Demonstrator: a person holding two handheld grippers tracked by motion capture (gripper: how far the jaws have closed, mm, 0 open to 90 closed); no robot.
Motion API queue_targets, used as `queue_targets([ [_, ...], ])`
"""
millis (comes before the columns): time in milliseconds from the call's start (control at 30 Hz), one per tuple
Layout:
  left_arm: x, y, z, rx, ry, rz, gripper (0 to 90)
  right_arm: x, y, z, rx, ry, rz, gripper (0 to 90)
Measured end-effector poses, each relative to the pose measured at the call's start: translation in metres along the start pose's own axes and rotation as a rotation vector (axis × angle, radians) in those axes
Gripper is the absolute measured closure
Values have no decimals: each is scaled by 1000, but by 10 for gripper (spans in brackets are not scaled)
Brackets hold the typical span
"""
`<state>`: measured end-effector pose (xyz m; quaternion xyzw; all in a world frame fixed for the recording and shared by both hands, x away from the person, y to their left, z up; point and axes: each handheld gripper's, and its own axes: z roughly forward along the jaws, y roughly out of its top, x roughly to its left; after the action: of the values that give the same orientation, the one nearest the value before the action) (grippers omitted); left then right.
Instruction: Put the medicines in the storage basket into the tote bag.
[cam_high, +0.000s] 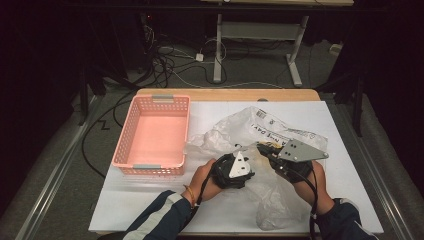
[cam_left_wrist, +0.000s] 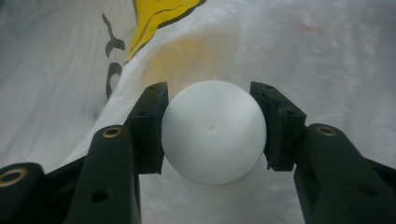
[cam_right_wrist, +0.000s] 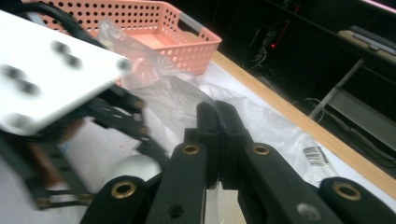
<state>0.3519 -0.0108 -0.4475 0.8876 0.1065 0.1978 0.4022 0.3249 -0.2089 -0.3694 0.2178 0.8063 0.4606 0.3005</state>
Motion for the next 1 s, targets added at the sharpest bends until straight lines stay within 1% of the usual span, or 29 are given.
queue_targets([
  [67,2,-1,7,-8,6,-16,478,1,-1,1,8,9,0,900],
  [100,3,-2,11,-7,15,-16,477,1,-2,2,12,12,3,900],
  [200,6,-5,21,10,27,-30,477,1,-3,3,19,18,7,900],
  [267,8,-5,23,6,36,-40,474,1,-5,6,36,24,5,900],
  [333,10,-6,22,13,44,-43,469,1,-6,7,41,28,6,900],
  [367,10,-6,22,12,57,-51,469,1,-6,7,41,28,6,900],
  [400,11,-7,21,7,60,-64,427,1,-7,8,48,27,2,900],
  [433,11,-6,19,4,65,-70,427,1,-7,8,48,27,2,900],
  [467,11,-6,17,5,72,-69,364,1,-7,9,50,28,3,900],
  [500,10,-4,15,-2,79,-65,362,1,-7,9,51,28,1,900],
  [533,9,-3,13,1,81,-50,327,1,-7,9,52,28,2,900],
  [567,7,-1,11,3,94,-41,327,1,-7,9,52,28,2,900],
  [600,5,0,9,2,102,-31,268,1,-8,9,52,29,2,900],
  [633,3,1,6,-2,103,-27,254,1,-7,9,51,31,-4,900],
  [767,-4,6,-6,-20,119,7,253,1,-8,9,52,32,-5,900],
  [867,-9,9,-18,-26,114,39,254,1,-8,9,53,35,-12,900],
  [900,-11,9,-22,-33,113,44,254,1,-8,9,56,35,-11,900],
  [933,-12,10,-26,-37,100,48,254,1,-8,8,57,33,-10,900],
  [1000,-14,12,-36,-51,103,57,254,1,-8,8,58,35,-7,900],
])
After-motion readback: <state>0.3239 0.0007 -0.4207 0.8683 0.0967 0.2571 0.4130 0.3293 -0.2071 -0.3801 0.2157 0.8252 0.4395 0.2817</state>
